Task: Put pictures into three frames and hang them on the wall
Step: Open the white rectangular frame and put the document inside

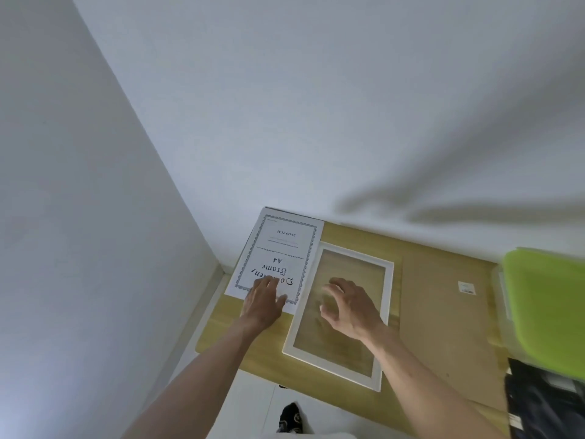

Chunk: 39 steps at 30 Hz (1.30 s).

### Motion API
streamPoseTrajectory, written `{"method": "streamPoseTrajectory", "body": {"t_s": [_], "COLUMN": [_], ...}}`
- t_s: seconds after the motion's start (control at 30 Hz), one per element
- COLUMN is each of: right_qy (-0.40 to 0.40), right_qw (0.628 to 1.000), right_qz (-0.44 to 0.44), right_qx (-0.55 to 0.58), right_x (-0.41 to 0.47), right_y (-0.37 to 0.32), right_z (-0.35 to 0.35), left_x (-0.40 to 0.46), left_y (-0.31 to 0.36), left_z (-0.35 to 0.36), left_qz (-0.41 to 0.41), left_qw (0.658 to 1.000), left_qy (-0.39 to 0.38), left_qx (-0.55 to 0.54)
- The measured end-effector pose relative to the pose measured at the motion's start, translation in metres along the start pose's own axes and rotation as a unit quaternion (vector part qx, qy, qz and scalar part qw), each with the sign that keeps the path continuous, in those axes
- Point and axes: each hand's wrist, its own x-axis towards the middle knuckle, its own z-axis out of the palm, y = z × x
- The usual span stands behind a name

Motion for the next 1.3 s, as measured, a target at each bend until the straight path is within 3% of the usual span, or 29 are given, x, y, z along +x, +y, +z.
{"method": "streamPoseTrajectory", "body": {"t_s": [0.4, 0.57, 0.93, 1.3], "right_qy": [-0.113, -0.146, -0.073, 0.082], "right_qw": [0.991, 0.984, 0.996, 0.985], "right_qz": [-0.017, -0.006, -0.008, -0.145], "right_qx": [-0.067, -0.107, -0.054, -0.04], "right_x": [0.065, 0.076, 0.085, 0.09], "right_y": [-0.061, -0.061, -0.064, -0.063], "right_z": [0.046, 0.06, 0.06, 0.039], "left_x": [0.015, 0.016, 0.019, 0.026], "left_y": [-0.057, -0.061, -0.061, -0.067], "left_z": [0.001, 0.004, -0.007, -0.058], "left_qz": [-0.008, -0.014, -0.007, 0.037], "left_qw": [0.993, 0.996, 1.0, 0.991], "left_qy": [-0.09, -0.072, 0.021, 0.122], "left_qx": [0.077, 0.057, 0.013, -0.047]}}
